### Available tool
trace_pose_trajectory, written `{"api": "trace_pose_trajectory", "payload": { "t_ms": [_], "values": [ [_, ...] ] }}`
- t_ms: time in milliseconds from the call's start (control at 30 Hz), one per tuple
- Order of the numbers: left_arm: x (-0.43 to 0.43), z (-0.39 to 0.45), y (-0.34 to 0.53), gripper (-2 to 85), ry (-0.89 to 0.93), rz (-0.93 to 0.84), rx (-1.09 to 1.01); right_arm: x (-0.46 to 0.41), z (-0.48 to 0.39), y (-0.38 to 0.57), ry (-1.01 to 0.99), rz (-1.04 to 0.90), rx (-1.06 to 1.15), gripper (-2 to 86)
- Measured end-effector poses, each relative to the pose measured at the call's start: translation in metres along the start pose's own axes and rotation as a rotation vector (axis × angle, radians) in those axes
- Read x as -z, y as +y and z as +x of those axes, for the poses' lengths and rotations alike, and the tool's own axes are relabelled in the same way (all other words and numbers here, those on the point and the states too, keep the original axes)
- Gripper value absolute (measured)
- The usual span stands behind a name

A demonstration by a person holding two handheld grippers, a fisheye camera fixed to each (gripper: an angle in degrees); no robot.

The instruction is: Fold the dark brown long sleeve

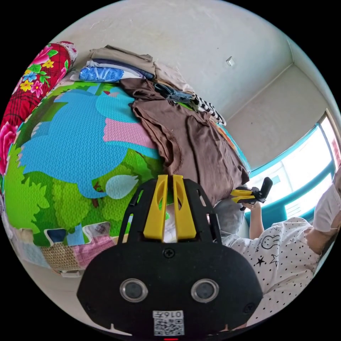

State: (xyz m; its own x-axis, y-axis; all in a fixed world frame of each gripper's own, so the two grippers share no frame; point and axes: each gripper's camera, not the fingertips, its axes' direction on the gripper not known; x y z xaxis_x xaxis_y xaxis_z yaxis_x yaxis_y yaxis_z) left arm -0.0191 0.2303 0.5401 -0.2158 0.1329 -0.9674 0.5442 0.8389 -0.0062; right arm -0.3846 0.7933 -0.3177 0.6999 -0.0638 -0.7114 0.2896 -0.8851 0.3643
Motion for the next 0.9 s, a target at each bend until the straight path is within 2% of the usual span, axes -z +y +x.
{"api": "trace_pose_trajectory", "payload": {
  "t_ms": [233, 500, 600, 700, 800, 833, 900],
  "values": [
    [-0.002, -0.013, -0.009, -0.2, -0.054, -0.004, 0.005, -0.008, -0.011, -0.012, 0.099, -0.004, 0.052, 6.6],
    [-0.008, -0.041, -0.017, -0.2, -0.101, 0.011, 0.070, -0.051, -0.028, -0.027, 0.004, -0.034, 0.097, 4.3],
    [-0.012, -0.049, -0.014, -0.2, -0.085, 0.022, 0.085, -0.026, -0.021, -0.024, -0.044, 0.014, 0.092, 4.7],
    [-0.017, -0.053, -0.012, -0.1, -0.069, 0.026, 0.088, 0.027, -0.005, -0.011, -0.041, 0.163, 0.066, 3.7],
    [-0.021, -0.051, -0.013, -0.1, -0.079, 0.023, 0.072, 0.087, 0.019, 0.008, 0.127, 0.379, -0.052, 1.6],
    [-0.022, -0.051, -0.013, -0.1, -0.085, 0.022, 0.068, 0.104, 0.030, 0.016, 0.241, 0.442, -0.133, 1.1],
    [-0.025, -0.050, -0.013, -0.2, -0.101, 0.016, 0.064, 0.119, 0.043, 0.024, 0.382, 0.461, -0.227, 0.6]
  ]
}}
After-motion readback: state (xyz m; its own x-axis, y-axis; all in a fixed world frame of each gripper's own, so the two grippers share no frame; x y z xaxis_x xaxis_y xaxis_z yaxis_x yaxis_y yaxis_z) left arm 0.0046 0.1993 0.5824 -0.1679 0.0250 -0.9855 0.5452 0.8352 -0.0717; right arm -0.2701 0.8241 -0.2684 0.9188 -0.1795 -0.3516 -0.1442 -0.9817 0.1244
